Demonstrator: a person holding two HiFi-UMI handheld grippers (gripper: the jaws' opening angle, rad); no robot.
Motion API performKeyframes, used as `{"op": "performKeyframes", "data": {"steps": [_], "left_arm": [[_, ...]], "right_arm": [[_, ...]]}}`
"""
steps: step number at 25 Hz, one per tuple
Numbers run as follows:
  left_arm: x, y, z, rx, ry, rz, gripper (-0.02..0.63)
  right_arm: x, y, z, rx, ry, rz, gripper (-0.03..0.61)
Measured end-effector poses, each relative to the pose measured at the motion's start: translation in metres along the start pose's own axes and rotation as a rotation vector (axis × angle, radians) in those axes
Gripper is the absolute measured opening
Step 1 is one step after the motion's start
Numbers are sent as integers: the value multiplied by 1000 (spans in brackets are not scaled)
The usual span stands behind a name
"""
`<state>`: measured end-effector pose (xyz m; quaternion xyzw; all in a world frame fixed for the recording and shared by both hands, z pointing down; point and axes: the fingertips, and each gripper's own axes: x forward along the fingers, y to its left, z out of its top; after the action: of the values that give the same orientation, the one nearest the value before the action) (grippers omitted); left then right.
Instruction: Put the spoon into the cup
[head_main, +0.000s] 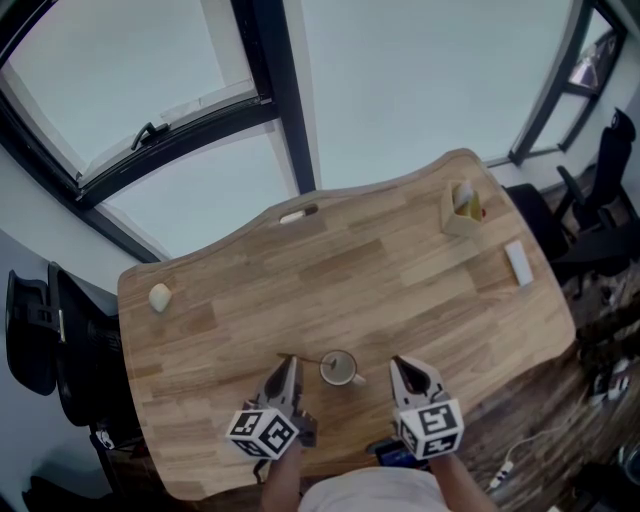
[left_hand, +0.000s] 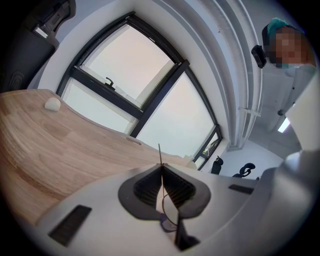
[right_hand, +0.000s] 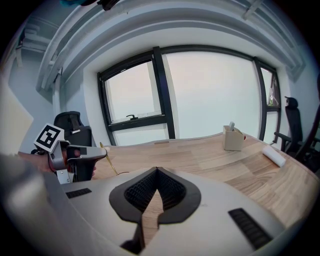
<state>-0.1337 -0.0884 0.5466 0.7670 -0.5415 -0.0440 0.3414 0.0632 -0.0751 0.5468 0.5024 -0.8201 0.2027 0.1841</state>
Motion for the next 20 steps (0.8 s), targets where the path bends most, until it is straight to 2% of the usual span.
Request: {"op": "performKeyframes", "data": {"steps": [20], "left_arm": [[8, -1, -9, 10, 30, 2, 5]], "right_arm": [[-1, -9, -5, 3, -3, -5, -3]]}}
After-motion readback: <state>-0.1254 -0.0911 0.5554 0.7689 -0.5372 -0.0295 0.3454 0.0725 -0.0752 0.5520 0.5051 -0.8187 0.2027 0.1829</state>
